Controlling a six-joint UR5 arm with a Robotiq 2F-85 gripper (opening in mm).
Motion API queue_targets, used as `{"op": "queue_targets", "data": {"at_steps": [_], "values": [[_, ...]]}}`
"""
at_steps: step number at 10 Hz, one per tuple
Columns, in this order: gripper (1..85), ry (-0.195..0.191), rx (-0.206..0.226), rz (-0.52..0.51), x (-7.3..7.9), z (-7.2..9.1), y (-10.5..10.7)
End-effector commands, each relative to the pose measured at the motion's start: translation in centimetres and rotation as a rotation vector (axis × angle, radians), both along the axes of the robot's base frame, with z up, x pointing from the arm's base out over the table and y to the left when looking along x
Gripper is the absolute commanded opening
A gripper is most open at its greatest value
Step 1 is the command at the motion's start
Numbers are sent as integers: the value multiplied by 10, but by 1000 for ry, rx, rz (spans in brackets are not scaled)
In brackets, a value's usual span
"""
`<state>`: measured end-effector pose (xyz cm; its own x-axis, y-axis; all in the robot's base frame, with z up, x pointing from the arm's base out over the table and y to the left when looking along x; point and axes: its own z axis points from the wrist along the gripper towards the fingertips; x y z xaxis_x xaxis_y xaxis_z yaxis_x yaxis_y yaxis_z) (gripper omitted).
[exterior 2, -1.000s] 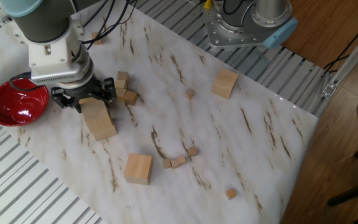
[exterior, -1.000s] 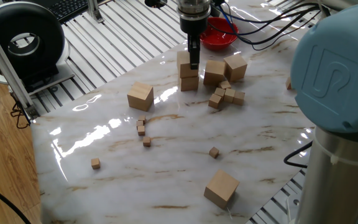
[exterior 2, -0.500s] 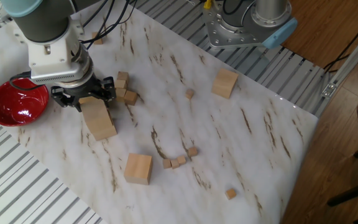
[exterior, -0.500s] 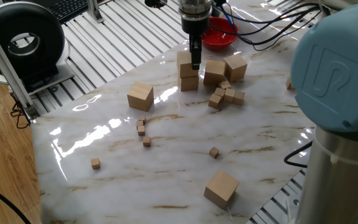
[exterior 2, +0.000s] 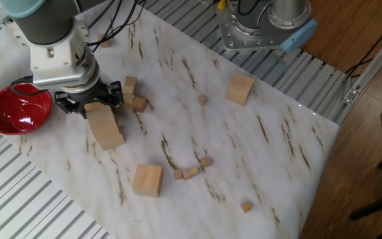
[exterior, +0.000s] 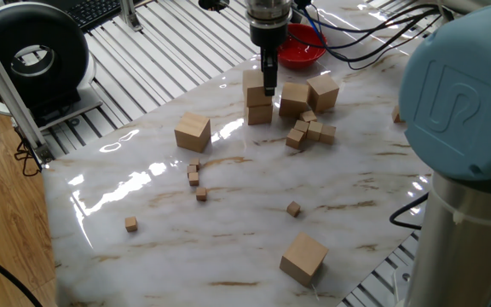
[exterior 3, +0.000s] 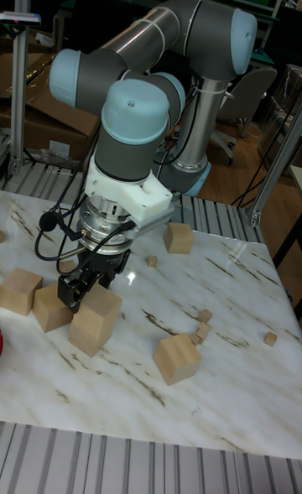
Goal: Stack the blocks in a vertical line of five
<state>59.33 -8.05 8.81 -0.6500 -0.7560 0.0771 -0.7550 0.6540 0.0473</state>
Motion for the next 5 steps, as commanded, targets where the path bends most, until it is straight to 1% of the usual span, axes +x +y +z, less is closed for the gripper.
{"op": "queue_targets", "data": {"at_steps": [1, 2, 5], "values": [[650, 2, 11, -2, -1, 1, 1], [650, 7, 9, 2, -2, 1, 0], [650, 5, 10, 2, -3, 0, -2]]}}
